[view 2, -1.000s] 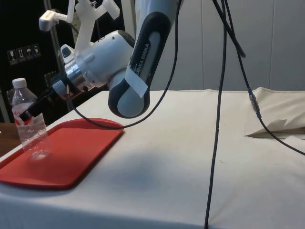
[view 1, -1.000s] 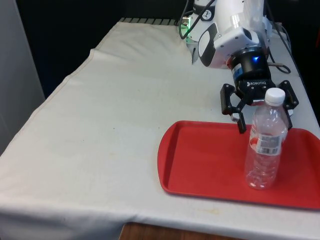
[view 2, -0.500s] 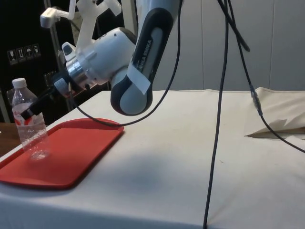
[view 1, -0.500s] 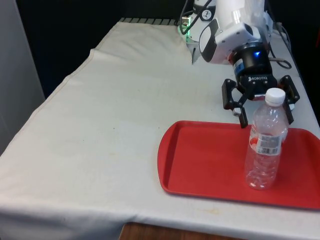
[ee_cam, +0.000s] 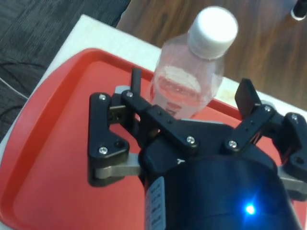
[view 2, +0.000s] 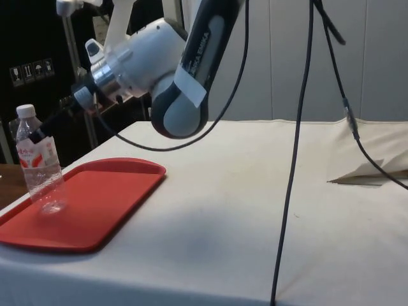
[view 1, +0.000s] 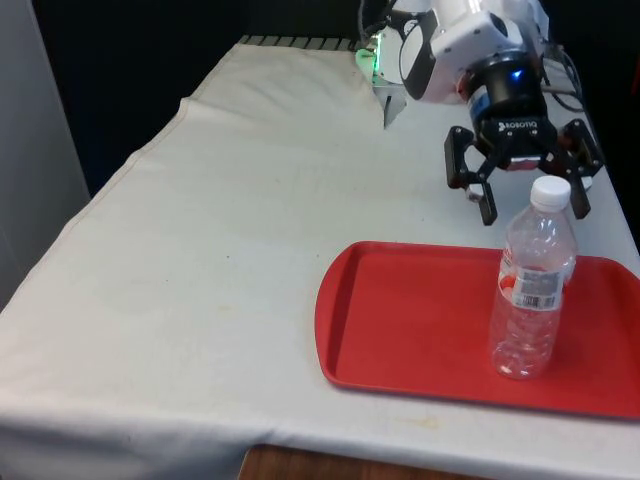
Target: Place the bottle upright on the tray.
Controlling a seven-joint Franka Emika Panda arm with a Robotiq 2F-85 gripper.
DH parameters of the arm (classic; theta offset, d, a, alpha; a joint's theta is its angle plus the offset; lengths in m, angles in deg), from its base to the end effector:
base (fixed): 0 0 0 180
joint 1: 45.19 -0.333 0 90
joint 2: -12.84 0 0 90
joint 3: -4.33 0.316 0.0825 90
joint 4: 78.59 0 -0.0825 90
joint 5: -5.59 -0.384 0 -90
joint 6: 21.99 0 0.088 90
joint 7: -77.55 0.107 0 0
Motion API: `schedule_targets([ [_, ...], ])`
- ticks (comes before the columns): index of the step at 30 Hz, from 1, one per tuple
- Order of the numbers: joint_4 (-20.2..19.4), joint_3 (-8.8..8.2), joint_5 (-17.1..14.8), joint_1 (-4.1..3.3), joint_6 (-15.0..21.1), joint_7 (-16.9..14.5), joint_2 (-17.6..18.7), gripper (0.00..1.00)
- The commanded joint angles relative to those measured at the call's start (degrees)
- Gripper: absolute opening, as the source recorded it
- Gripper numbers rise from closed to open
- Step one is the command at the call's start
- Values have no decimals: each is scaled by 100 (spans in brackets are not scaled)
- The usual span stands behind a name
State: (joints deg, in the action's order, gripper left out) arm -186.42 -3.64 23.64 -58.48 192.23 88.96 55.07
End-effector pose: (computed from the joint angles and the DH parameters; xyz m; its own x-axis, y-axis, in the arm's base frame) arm 0.6562 0.1187 0.2490 0.4191 0.2016 0.8853 0.3083 -0.9487 0.0701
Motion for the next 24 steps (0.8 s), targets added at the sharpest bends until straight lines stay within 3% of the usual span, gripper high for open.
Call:
schedule_targets([
  [1, -69, 29, 46, 34, -92, 52, -115, 100],
  [8, -155, 57, 74, 103, -321, 120, -418, 100],
  [9, -97, 0, 0, 52, -269, 63, -344, 100],
  [10, -166, 57, 74, 109, -344, 132, -453, 100],
  [18, -166, 80, 80, 160, -584, 235, -705, 100],
  [19, -132, 0, 0, 103, -533, 178, -659, 100],
  [20, -132, 0, 0, 109, -561, 195, -688, 100],
  [21, -160, 80, 80, 172, -647, 269, -756, 100],
  [24, -143, 86, 80, 189, -739, 315, -825, 100],
])
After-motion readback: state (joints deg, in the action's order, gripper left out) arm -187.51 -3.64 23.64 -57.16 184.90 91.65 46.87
